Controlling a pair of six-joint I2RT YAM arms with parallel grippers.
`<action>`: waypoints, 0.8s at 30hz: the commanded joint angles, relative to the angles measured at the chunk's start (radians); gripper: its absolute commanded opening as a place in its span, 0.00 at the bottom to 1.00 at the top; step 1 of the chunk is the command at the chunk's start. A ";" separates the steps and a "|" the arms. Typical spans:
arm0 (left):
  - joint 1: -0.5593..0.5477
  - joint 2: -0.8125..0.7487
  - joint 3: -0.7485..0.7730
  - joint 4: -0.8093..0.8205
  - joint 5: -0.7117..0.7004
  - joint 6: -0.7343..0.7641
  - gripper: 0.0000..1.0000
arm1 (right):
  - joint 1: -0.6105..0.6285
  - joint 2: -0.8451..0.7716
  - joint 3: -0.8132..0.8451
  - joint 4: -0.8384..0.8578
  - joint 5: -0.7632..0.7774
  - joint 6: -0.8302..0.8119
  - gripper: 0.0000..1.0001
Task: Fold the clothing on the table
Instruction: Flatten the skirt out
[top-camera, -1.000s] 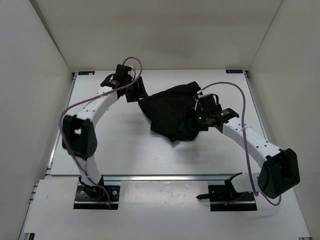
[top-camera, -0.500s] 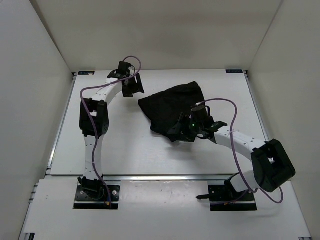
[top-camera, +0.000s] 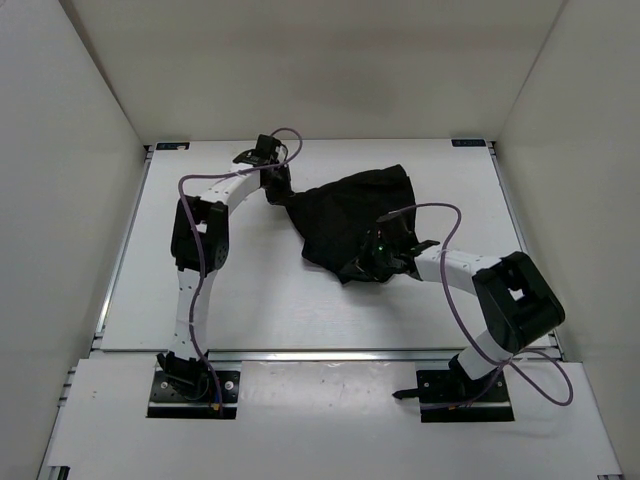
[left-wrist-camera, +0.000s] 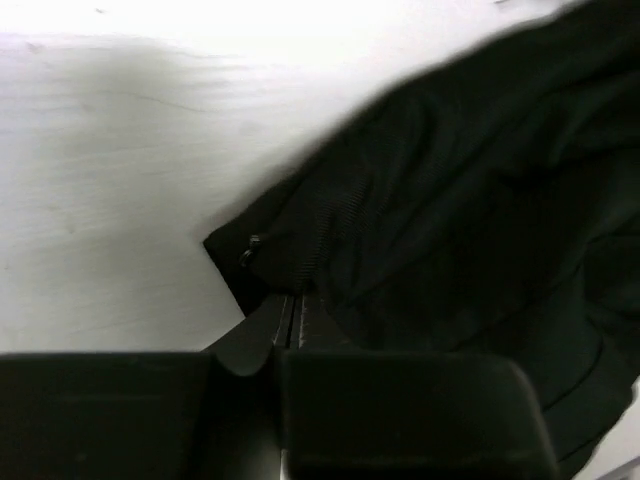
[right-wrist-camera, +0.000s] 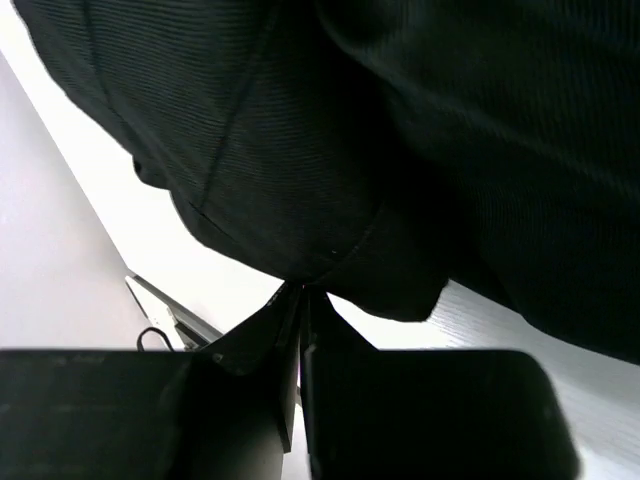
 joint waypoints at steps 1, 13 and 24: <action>-0.018 -0.025 -0.017 0.028 0.070 -0.008 0.00 | -0.006 -0.021 0.047 0.017 0.016 -0.011 0.01; 0.002 -0.203 -0.197 0.048 0.056 -0.022 0.00 | -0.170 -0.261 0.037 -0.276 0.011 -0.154 0.17; -0.018 -0.346 -0.482 0.131 0.052 -0.037 0.00 | -0.090 -0.293 -0.187 -0.133 0.028 -0.045 0.65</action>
